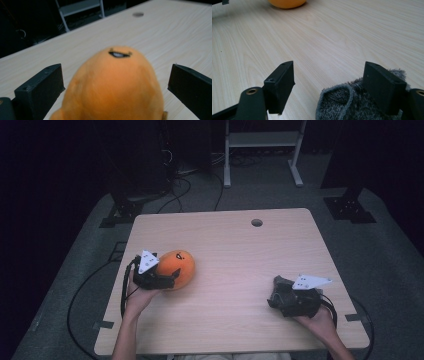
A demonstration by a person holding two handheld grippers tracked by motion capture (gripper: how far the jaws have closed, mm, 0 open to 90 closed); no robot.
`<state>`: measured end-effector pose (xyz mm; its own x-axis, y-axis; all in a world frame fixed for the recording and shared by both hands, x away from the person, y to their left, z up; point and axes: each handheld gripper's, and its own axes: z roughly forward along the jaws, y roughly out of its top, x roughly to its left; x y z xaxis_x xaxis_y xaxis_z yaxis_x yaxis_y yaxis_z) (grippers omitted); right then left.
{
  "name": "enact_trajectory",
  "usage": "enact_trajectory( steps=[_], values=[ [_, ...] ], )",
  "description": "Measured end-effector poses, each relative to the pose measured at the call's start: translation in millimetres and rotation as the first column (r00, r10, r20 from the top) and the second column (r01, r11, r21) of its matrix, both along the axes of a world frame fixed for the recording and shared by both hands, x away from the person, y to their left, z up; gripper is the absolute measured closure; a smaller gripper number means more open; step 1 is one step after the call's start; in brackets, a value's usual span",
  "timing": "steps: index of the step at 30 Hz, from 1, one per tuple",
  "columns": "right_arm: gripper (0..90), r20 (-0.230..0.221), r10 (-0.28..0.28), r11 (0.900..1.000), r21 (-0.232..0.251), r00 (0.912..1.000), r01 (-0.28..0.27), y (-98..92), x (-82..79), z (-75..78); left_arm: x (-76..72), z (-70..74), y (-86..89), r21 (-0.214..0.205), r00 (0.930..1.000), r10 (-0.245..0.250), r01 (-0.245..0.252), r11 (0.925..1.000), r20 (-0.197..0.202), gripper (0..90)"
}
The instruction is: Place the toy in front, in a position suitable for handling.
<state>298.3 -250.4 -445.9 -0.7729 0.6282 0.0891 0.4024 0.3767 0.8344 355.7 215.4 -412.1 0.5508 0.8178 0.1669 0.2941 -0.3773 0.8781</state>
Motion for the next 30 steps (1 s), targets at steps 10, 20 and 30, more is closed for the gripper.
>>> enact_trajectory(
  steps=[10, 20, 30],
  values=[
    [24.3, -0.001, -0.005, 1.0, 0.0, 1.0, 0.005, -3.5, -0.9, 0.8, 11.6, -16.8, 6.6, -0.044, 0.9912, 0.044, -0.05, 0.9978, -0.125, 0.1],
    [24.3, 0.009, -0.018, 0.9998, 0.009, 0.9998, 0.018, -7.7, -0.9, 2.1, 11.3, -25.3, 6.6, -0.061, 0.9913, 0.062, -0.07, 0.9957, -0.116, 8.4],
    [24.9, 0.013, -0.043, 0.9976, 0.056, 0.999, 0.042, -13.8, -2.3, 5.7, 7.1, -21.3, 3.5, -0.06, 0.991, 0.093, -0.099, 0.9933, -0.096, 34.7]
  ],
)
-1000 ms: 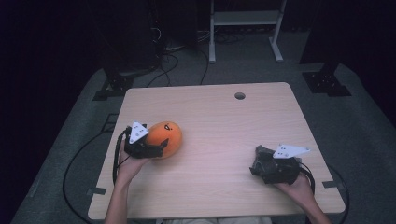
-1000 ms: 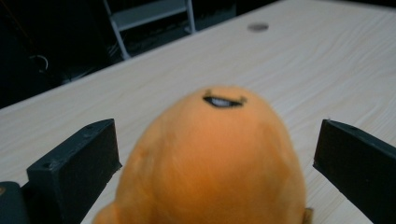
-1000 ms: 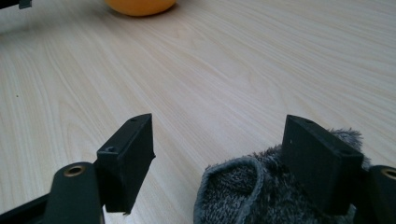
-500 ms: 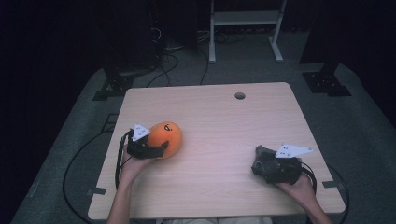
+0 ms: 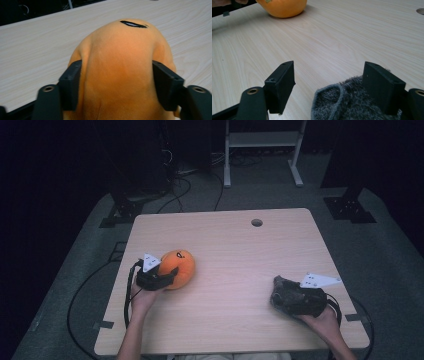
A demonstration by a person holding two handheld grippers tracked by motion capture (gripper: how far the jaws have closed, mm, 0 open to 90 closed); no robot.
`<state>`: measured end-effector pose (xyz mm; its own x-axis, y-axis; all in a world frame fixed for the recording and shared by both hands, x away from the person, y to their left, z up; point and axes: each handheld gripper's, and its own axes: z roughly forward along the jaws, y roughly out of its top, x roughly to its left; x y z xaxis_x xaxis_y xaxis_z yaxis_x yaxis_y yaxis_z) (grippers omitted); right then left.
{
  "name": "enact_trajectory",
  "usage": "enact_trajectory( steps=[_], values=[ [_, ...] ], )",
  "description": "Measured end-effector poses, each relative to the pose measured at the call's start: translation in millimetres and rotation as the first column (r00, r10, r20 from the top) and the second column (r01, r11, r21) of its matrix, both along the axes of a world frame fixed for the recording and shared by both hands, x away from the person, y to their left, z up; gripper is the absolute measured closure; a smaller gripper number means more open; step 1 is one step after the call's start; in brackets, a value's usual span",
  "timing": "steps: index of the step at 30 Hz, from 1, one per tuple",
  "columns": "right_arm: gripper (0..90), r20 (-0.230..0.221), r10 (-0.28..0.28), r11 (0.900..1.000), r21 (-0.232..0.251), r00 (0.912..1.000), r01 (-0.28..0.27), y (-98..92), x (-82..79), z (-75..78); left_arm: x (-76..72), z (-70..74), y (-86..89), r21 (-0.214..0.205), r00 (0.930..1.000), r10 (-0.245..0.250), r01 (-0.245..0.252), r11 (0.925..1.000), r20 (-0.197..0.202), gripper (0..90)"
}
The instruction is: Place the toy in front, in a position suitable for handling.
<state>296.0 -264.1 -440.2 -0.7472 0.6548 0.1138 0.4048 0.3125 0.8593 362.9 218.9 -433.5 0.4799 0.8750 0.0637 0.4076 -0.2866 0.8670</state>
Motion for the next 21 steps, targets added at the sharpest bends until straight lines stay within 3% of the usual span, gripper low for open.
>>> enact_trajectory(
  steps=[8, 14, 21],
  values=[
    [25.7, 0.005, -0.024, 0.9997, 0.006, 0.9997, 0.024, -8.5, 1.8, 0.8, -3.7, 3.8, -2.5, -0.013, 0.9988, -0.027, 0.027, 0.9996, 0.041, 46.6],
    [26.0, 0.005, -0.033, 0.9993, 0.016, 0.9995, 0.033, -12.9, 0.7, 1.9, -6.9, 10.3, 0.0, -0.081, 0.9966, -0.034, 0.04, 0.9959, 0.076, 48.0],
    [26.0, 0.006, -0.042, 0.999, 0.016, 0.9991, 0.042, -15.1, 2.1, 1.5, -14.1, 24.3, -11.6, -0.1, 0.9894, -0.08, 0.093, 0.9906, 0.121, 47.6]
  ],
)
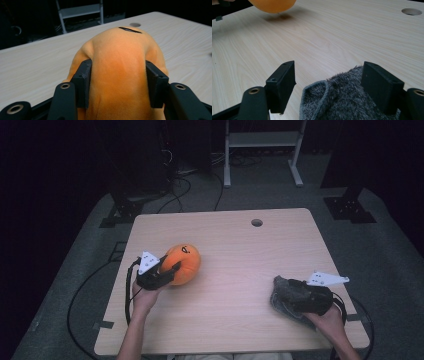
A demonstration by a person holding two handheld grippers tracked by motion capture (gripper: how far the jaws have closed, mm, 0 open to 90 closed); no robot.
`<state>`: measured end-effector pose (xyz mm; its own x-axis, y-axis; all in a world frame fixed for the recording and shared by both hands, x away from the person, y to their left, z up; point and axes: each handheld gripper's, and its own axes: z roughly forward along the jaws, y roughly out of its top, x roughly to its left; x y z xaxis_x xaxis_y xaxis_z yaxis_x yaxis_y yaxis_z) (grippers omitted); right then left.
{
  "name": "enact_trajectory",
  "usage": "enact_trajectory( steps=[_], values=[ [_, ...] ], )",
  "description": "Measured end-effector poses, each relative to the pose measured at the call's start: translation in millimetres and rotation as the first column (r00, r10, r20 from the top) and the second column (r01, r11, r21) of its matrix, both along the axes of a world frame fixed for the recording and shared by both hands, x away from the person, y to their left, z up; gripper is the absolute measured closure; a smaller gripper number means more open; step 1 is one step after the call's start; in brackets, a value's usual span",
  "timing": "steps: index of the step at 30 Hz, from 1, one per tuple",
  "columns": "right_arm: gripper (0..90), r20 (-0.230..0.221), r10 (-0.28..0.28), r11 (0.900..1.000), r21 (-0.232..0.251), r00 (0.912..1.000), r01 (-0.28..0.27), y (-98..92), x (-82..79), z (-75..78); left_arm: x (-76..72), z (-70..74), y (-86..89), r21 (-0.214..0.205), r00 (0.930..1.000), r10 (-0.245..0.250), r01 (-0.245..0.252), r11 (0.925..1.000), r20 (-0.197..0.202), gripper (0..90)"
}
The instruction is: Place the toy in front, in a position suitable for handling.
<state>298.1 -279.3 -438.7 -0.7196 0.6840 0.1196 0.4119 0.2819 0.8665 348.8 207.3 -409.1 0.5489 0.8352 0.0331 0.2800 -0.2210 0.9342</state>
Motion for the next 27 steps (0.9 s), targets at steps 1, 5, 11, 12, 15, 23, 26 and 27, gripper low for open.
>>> enact_trajectory(
  steps=[1, 5, 11, 12, 15, 23, 26, 27],
  values=[
    [26.0, -0.002, -0.002, 1.0, -0.001, 1.0, 0.002, -0.4, 0.3, -0.1, -1.2, 1.6, -2.7, -0.001, 0.9999, -0.012, 0.012, 0.9999, 0.002, 47.6],
    [26.0, -0.004, -0.008, 1.0, -0.004, 1.0, 0.008, -2.3, 1.1, -0.6, -3.9, 5.9, -12.3, -0.003, 0.9987, -0.049, 0.049, 0.9988, 0.011, 47.3],
    [27.7, 0.0, -0.018, 0.9998, 0.006, 0.9998, 0.018, -8.3, 2.2, -0.5, -10.1, 6.4, -37.1, -0.007, 0.9877, -0.157, 0.157, 0.9876, 0.001, 47.2],
    [27.7, 0.0, -0.019, 0.9998, 0.003, 0.9998, 0.019, -9.2, 2.7, -0.8, -10.8, 6.2, -40.6, -0.001, 0.986, -0.167, 0.167, 0.986, 0.002, 47.0],
    [27.8, -0.002, -0.027, 0.9996, 0.006, 0.9996, 0.027, -12.2, 3.5, -0.9, -13.8, 5.5, -50.5, -0.007, 0.9799, -0.2, 0.2, 0.9798, -0.003, 46.8],
    [28.6, -0.024, -0.069, 0.9975, 0.013, 0.9974, 0.069, -21.7, 9.3, -3.5, -23.1, 3.4, -80.5, 0.015, 0.9552, -0.296, 0.296, 0.9551, -0.009, 46.4],
    [30.1, -0.035, -0.093, 0.9956, -0.003, 0.995, 0.093, -23.7, 12.2, -5.5, -25.9, 1.6, -89.9, 0.019, 0.9456, -0.325, 0.325, 0.9454, -0.014, 46.3],
    [31.0, -0.042, -0.1, 0.9949, -0.011, 0.9941, 0.1, -24.1, 13.2, -6.3, -26.9, 1.1, -93.1, 0.02, 0.9429, -0.333, 0.333, 0.9428, -0.015, 46.3]
  ],
)
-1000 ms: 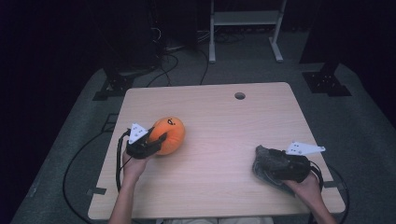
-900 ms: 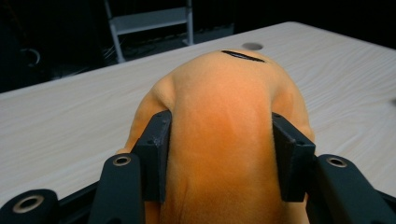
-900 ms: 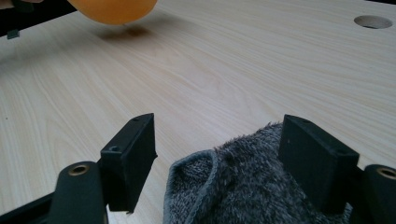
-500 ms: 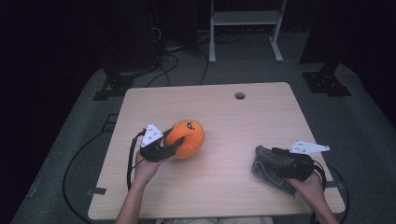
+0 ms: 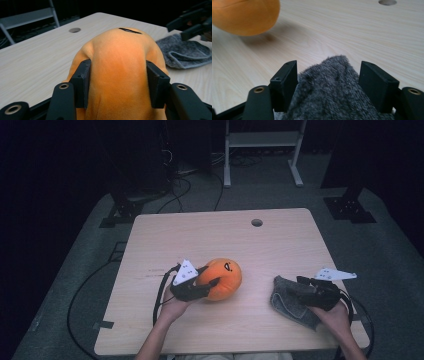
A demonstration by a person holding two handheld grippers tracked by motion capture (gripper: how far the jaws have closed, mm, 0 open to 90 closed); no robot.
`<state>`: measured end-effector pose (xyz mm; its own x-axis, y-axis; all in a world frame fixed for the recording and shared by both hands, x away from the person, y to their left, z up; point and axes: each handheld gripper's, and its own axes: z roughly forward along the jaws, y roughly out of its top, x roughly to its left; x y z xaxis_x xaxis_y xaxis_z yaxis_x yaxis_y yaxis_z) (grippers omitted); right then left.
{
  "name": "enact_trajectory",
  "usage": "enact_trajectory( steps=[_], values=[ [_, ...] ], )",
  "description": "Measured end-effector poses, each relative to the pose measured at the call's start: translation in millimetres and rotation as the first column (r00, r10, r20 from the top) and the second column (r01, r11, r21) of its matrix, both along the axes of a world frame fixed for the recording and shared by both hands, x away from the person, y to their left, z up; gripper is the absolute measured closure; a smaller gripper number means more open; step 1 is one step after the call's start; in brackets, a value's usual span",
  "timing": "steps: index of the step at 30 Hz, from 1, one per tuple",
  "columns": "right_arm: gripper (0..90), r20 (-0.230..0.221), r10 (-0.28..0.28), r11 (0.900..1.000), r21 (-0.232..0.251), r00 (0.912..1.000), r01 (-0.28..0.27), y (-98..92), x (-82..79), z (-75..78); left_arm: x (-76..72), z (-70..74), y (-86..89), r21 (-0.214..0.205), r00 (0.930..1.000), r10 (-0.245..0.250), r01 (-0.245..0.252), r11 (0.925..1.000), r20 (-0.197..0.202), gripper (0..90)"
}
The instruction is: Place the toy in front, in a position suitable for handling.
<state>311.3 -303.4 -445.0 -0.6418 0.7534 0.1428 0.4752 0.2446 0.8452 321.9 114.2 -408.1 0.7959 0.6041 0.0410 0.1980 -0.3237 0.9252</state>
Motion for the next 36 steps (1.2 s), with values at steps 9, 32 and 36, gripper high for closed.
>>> enact_trajectory(
  steps=[9, 32, 36],
  values=[
    [33.6, -0.093, -0.037, 0.9897, -0.141, 0.995, 0.024, 12.2, 13.8, -14.9, -8.7, -8.3, -24.6, 0.048, 0.9967, -0.081, 0.08, 0.9956, 0.01, 45.2],
    [75.4, -0.099, -0.048, 0.9648, -0.262, 0.9939, 0.021, 31.1, 11.7, -27.5, -22.0, -11.8, -29.1, 0.085, 0.9974, -0.071, 0.072, 0.9938, -0.013, 8.2],
    [78.1, -0.085, -0.067, 0.9609, -0.274, 0.9941, 0.041, 31.3, 12.7, -25.3, -24.9, -17.5, -20.8, 0.104, 0.9987, -0.047, 0.049, 0.9934, -0.017, 6.4]
  ],
)
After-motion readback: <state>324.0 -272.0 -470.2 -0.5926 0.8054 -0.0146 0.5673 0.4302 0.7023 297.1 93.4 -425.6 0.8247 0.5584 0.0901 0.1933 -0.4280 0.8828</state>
